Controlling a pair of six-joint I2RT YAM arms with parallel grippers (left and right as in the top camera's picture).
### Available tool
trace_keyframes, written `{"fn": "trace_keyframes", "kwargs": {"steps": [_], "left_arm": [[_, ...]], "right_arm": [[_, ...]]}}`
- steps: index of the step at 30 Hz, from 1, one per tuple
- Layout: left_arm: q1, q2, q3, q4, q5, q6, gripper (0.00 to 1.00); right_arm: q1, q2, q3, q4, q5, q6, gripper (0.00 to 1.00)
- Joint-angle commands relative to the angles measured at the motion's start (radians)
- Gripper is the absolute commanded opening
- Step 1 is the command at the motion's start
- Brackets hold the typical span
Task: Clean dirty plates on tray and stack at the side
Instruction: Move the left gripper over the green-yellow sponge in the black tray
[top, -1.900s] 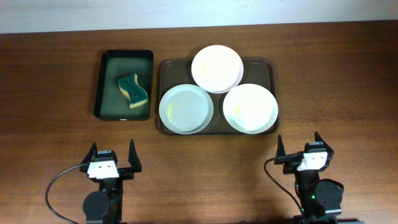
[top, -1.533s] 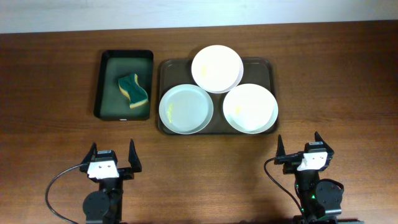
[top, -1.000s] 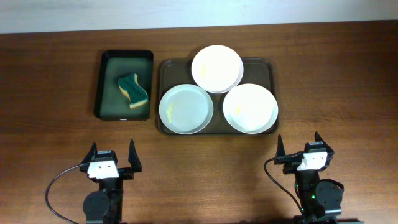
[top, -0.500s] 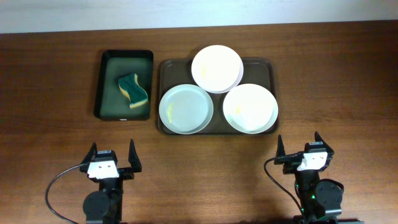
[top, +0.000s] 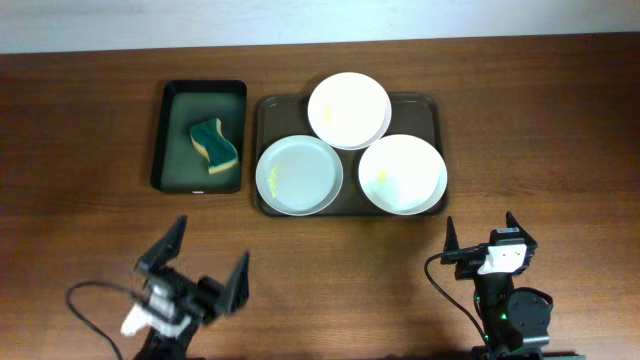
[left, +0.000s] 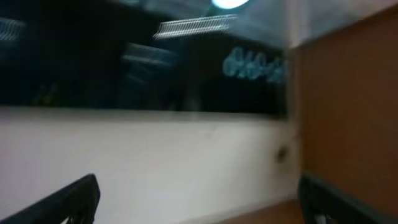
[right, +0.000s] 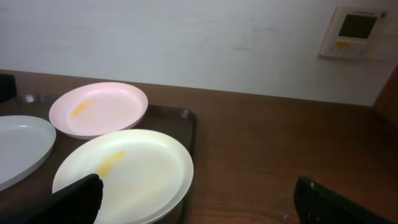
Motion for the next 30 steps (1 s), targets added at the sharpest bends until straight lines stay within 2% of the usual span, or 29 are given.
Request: {"fn": "trace_keyframes", "kwargs": {"steps": [1,4,7,8,10,13,18,20,23,25,27,29,30], "left_arm": [[0.001,-0.005,0.015,0.134,0.107,0.006,0.99],[0.001,0.009,0.113,-0.016,0.108,0.167,0.99],[0.001,0.065,0.287,-0.319,0.109,0.342,0.99],[0.001,0.113,0.385,-0.463,0.109,0.42,0.99],[0.001,0.215,0.54,-0.659,0.108,0.503,0.99],[0.001,0.414,0.755,-0.912,0.061,0.526,0.99],[0.001,0.731,0.999,-1.263,0.014,0.525,0.99],[0.001,0.814,1.035,-1.302,0.081,0.513,0.99],[0.001,0.895,1.041,-1.259,0.25,0.492,1.0],[0.001,0.929,1.043,-1.223,0.242,0.49,0.99],[-0.01,0.951,1.044,-1.205,0.062,0.409,0.99],[-0.042,0.972,1.048,-1.204,-0.199,0.325,0.99],[-0.072,0.991,1.052,-1.208,-0.38,0.281,0.99]], "right_arm": [[0.007,-0.008,-0.009,-0.003,0.019,0.005,0.98],[0.007,-0.008,-0.009,-0.003,0.019,0.005,0.98],[0.007,-0.008,-0.009,-0.002,0.019,0.005,0.98],[0.007,-0.008,-0.009,-0.002,0.019,0.005,0.98],[0.007,-0.008,-0.009,-0.003,0.019,0.005,0.98],[0.007,-0.008,-0.009,-0.003,0.019,0.005,0.98],[0.007,-0.008,-0.009,-0.002,0.019,0.005,0.98],[0.007,-0.008,-0.009,-0.003,0.019,0.005,0.98],[0.007,-0.008,-0.009,-0.003,0.019,0.005,0.98],[0.007,-0.008,-0.009,-0.002,0.019,0.005,0.98],[0.007,-0.008,-0.009,-0.003,0.019,0.005,0.98],[0.007,-0.008,-0.009,-0.003,0.019,0.005,0.98],[0.007,-0.008,-0.009,-0.003,0.019,0.005,0.98]]}}
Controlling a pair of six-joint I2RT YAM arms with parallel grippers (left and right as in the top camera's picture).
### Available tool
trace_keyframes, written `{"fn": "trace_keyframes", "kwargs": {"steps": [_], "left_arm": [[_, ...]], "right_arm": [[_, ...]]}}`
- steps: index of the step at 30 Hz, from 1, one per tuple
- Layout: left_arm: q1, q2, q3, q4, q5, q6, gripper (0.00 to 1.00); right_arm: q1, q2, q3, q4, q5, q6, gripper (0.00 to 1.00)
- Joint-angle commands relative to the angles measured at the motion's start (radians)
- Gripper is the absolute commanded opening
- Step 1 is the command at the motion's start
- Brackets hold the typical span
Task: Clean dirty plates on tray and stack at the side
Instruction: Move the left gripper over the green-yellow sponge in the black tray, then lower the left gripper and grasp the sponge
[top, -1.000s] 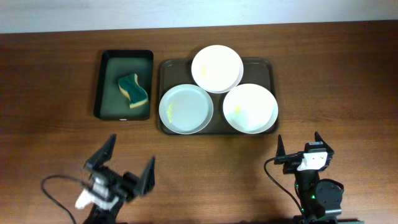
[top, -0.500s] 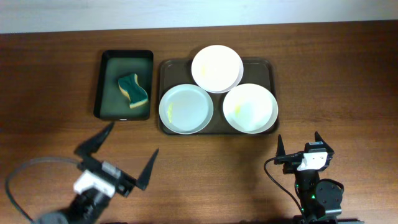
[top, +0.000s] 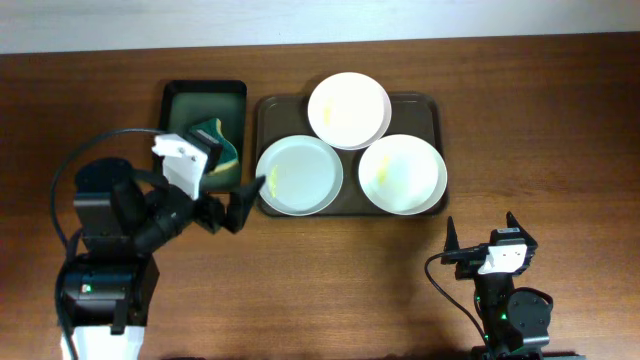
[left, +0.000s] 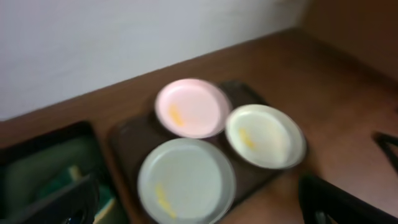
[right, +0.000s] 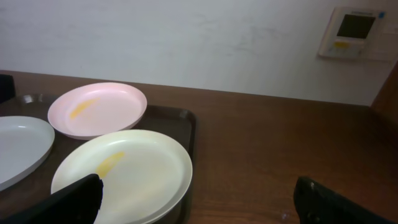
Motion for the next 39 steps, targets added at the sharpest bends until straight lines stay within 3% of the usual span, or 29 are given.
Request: {"fn": "trace_keyframes", "kwargs": {"steps": [1,5,10,12,17,25,29,34,39], "left_arm": [[-0.084,0.059,0.045,-0.013,-0.568,-0.203,0.99],[-0.162,0.216,0.147,-0.154,-0.788,-0.286,0.99],[-0.14,0.545,0.446,-0.424,-0.793,-0.293,0.99],[-0.144,0.621,0.51,-0.444,-0.781,-0.293,0.99],[-0.145,0.745,0.528,-0.349,-0.715,-0.298,0.99],[-0.047,0.898,0.528,-0.245,-0.734,-0.607,0.99],[-0.002,0.972,0.528,-0.166,-0.733,-0.614,1.0],[0.003,1.031,0.528,-0.089,-0.675,-0.633,0.88],[-0.006,1.058,0.528,-0.043,-0.691,-0.662,0.88]], "right_arm": [[0.007,-0.006,-0.009,-0.003,0.015,0.005,0.98],[0.007,-0.006,-0.009,-0.003,0.015,0.005,0.98],[0.007,-0.006,-0.009,-0.003,0.015,0.005,0.98],[0.007,-0.006,-0.009,-0.003,0.015,0.005,0.98],[0.007,-0.006,-0.009,-0.003,0.015,0.005,0.98],[0.007,-0.006,-0.009,-0.002,0.015,0.005,0.98],[0.007,-0.006,-0.009,-0.003,0.015,0.005,0.98],[0.007,-0.006,-0.009,-0.003,0.015,0.005,0.98],[0.007,-0.006,-0.009,-0.002,0.015,0.005,0.98]]}}
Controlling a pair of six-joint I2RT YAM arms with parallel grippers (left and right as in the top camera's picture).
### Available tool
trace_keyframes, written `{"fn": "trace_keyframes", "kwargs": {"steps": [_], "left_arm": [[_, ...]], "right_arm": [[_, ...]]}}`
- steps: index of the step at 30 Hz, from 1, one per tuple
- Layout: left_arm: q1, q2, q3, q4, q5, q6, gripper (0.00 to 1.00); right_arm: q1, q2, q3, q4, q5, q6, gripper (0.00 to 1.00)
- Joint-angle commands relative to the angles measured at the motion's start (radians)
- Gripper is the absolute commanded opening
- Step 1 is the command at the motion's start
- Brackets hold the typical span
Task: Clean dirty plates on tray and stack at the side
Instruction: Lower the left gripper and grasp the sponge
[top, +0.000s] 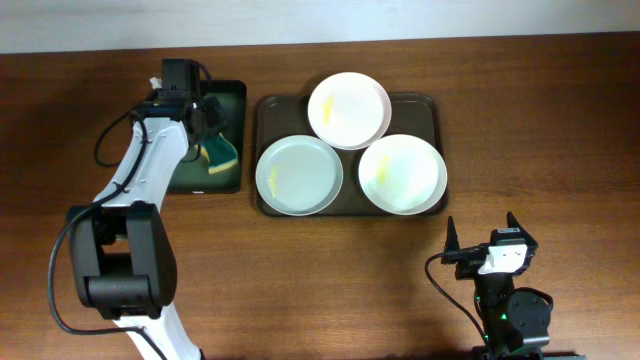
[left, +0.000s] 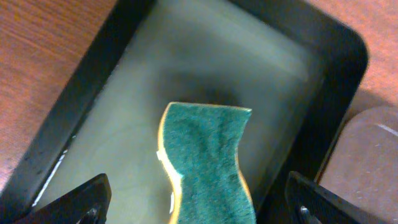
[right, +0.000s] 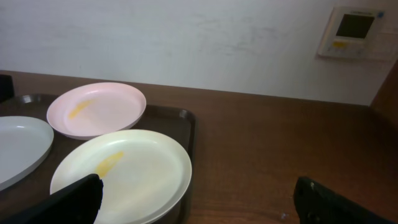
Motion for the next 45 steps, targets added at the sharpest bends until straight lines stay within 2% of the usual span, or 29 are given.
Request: {"fn": "trace_keyframes", "kwargs": {"steps": [1,7,11,12,15,16,18,21,22,25,26,28,29,38,40,41,42,45], "left_arm": [[-0.007,0.04,0.019,0.035,-0.024,-0.032,0.88],[-0.007,0.13,0.019,0.063,-0.032,-0.032,0.9],[-0.007,0.168,0.019,0.073,-0.032,-0.032,0.84],[-0.008,0.174,0.019,0.081,-0.032,-0.032,0.79],[-0.007,0.174,0.019,0.108,-0.034,-0.031,0.72],[-0.007,0.174,0.019,0.114,-0.033,-0.024,0.68],[-0.007,0.176,0.019,0.115,-0.036,-0.024,0.52],[-0.007,0.188,0.019,0.111,-0.036,-0.024,0.09],[-0.007,0.195,0.019,0.109,-0.036,-0.024,0.0],[-0.007,0.202,0.018,0.109,-0.036,-0.024,0.0],[-0.007,0.202,0.017,0.108,-0.035,-0.024,0.02],[-0.007,0.202,0.017,0.101,-0.021,-0.025,0.64],[-0.007,0.202,0.017,0.089,0.004,-0.024,0.99],[-0.009,0.202,0.017,-0.031,0.213,-0.025,0.99],[-0.009,0.202,0.017,-0.042,0.212,-0.024,0.74],[-0.009,0.202,0.017,-0.046,0.212,-0.025,0.44],[-0.009,0.202,0.017,-0.047,0.212,-0.025,0.31],[-0.009,0.202,0.017,-0.046,0.212,-0.025,0.0]], "right_arm": [[0.007,-0.006,-0.009,-0.002,0.012,0.004,0.98],[0.007,-0.006,-0.009,-0.003,0.012,0.004,0.98],[0.007,-0.006,-0.009,-0.002,0.012,0.004,0.98],[0.007,-0.006,-0.009,-0.003,0.012,0.004,0.98],[0.007,-0.006,-0.009,-0.003,0.012,0.004,0.98],[0.007,-0.006,-0.009,-0.003,0.012,0.004,0.98],[0.007,-0.006,-0.009,-0.003,0.012,0.004,0.99],[0.007,-0.006,-0.009,-0.003,0.012,0.004,0.98],[0.007,-0.006,-0.009,-0.002,0.012,0.004,0.98],[0.007,-0.006,-0.009,-0.002,0.012,0.004,0.98],[0.007,-0.006,-0.009,-0.003,0.012,0.004,0.98],[0.007,-0.006,-0.009,-0.003,0.012,0.004,0.98],[0.007,-0.006,-0.009,-0.003,0.012,0.004,0.98],[0.007,-0.006,-0.009,-0.003,0.012,0.004,0.98],[0.007,-0.006,-0.009,-0.003,0.012,0.004,0.98],[0.007,-0.006,-0.009,-0.003,0.012,0.004,0.98],[0.007,-0.006,-0.009,-0.003,0.012,0.004,0.98],[0.007,-0.006,-0.009,-0.002,0.012,0.004,0.98]]}}
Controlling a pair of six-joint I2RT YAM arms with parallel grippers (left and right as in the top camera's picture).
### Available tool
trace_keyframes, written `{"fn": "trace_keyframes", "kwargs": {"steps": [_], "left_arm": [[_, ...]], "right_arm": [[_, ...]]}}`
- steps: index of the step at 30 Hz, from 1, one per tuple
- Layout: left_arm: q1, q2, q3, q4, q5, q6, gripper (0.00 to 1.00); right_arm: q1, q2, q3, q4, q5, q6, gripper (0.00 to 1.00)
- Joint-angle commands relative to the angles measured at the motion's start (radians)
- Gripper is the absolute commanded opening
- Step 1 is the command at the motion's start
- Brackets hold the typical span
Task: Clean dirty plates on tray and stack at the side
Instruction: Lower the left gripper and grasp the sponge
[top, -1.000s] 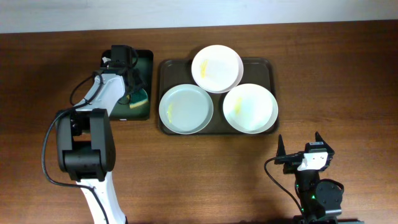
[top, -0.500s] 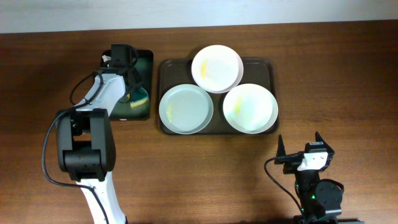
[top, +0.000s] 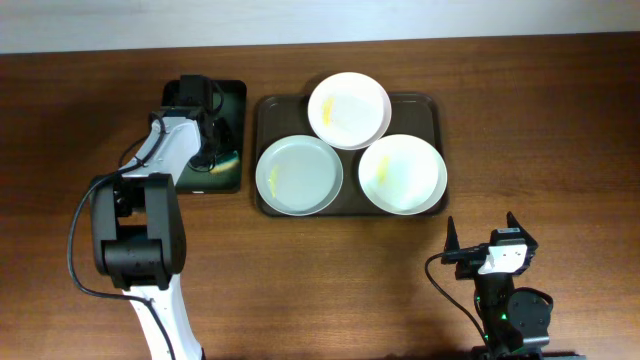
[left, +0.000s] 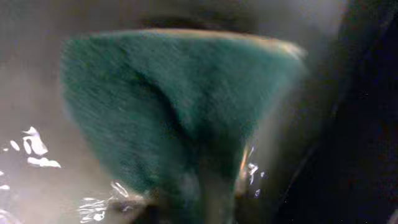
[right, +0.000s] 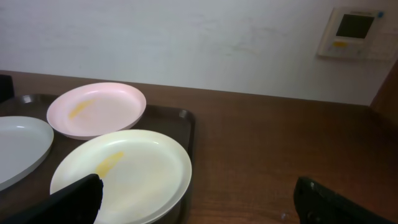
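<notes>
A green and yellow sponge (left: 174, 106) lies in the wet black tub (top: 236, 96) left of the tray. My left gripper (top: 205, 140) is down in the tub and shut on the sponge, which fills the blurred left wrist view and narrows toward the jaws. Three plates lie on the brown tray (top: 436, 108), each with a yellow smear: a pink plate (top: 348, 110) at the back, a pale grey plate (top: 299, 176) front left, and a cream plate (top: 402, 174) front right. My right gripper (top: 481, 240) stands open near the front edge, short of the cream plate (right: 121, 174).
Bare wood table (top: 560, 130) lies to the right of the tray and in front of it. A white wall with a small control panel (right: 356, 31) stands behind the table. Water glints in the tub bottom (left: 34, 146).
My left gripper was open a little above the sponge in the tub. Now it is down in the tub and shut on the sponge. The right arm and the plates have not moved.
My left gripper was open at the table's front left, its camera facing the wall. Then it hung open left of the tray. Then it was open over the tub's sponge, and now it grips the sponge. The right arm stayed still throughout.
</notes>
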Motion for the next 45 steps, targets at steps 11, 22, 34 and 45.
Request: {"fn": "trace_keyframes", "kwargs": {"steps": [11,22,34,45], "left_arm": [[-0.003,0.023,-0.008,-0.056,0.045,-0.005,1.0],[-0.003,0.023,-0.008,-0.058,-0.036,-0.004,0.72],[-0.002,0.023,-0.008,0.019,-0.212,-0.001,0.55],[-0.002,0.022,-0.008,-0.012,-0.105,-0.001,1.0]], "right_arm": [[0.007,-0.006,-0.009,-0.003,0.012,0.005,0.98],[0.007,-0.006,-0.009,-0.002,0.012,0.005,0.98],[0.007,-0.006,-0.009,-0.003,0.012,0.005,0.98],[0.007,-0.006,-0.009,-0.003,0.012,0.005,0.98]]}}
